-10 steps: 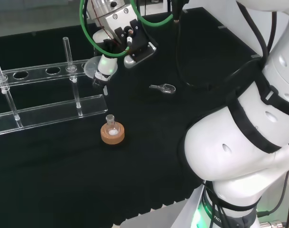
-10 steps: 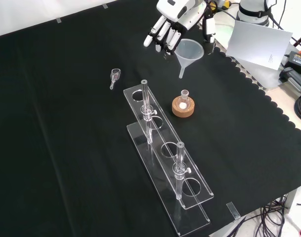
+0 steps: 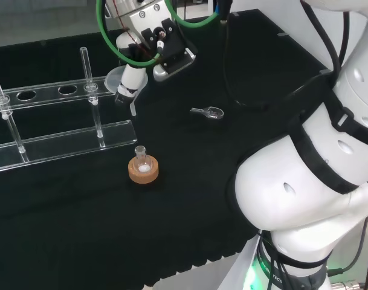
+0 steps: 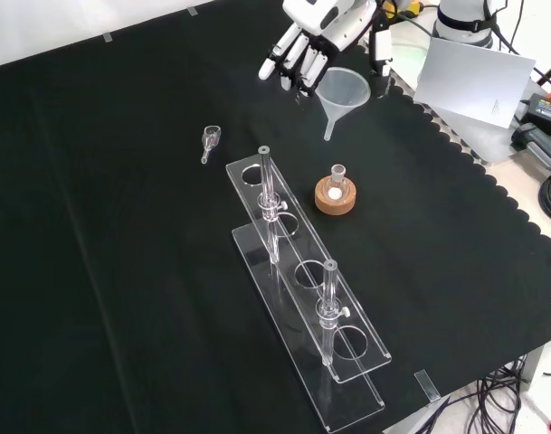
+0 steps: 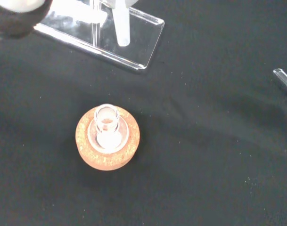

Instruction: Put the funnel back on the funnel stand.

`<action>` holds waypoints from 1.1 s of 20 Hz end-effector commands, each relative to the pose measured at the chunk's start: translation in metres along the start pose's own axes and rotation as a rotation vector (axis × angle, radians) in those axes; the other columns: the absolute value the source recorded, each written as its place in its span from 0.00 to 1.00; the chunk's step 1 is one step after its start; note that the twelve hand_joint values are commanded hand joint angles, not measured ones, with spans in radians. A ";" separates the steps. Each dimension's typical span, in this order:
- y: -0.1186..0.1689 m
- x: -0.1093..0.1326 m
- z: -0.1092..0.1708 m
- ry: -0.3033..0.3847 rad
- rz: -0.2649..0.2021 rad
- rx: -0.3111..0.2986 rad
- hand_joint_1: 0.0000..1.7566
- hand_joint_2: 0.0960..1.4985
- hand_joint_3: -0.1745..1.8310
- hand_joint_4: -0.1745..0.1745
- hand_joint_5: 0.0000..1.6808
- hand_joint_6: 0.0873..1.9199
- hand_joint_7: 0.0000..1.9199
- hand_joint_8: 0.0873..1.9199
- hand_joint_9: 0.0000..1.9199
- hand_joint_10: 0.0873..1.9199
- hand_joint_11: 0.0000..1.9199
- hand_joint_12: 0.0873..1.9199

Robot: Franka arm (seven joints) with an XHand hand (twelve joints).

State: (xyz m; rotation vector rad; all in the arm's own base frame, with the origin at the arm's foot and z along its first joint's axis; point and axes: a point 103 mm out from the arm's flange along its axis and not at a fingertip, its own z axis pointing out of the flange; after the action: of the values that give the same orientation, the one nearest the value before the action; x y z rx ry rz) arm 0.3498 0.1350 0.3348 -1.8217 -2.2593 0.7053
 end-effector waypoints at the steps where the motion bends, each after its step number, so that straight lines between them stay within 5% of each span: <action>1: 0.004 -0.006 -0.005 0.007 0.007 -0.002 0.43 0.49 0.12 0.27 0.35 0.00 0.45 0.28 0.14 0.40 0.00 0.00; 22: 0.062 -0.038 -0.057 0.027 0.040 -0.035 0.43 0.50 0.13 0.28 0.35 0.00 0.46 0.28 0.15 0.40 0.00 0.00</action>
State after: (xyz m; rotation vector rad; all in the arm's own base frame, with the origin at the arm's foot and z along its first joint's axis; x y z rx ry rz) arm 0.4185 0.1290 0.3625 -1.8661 -2.2522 0.6262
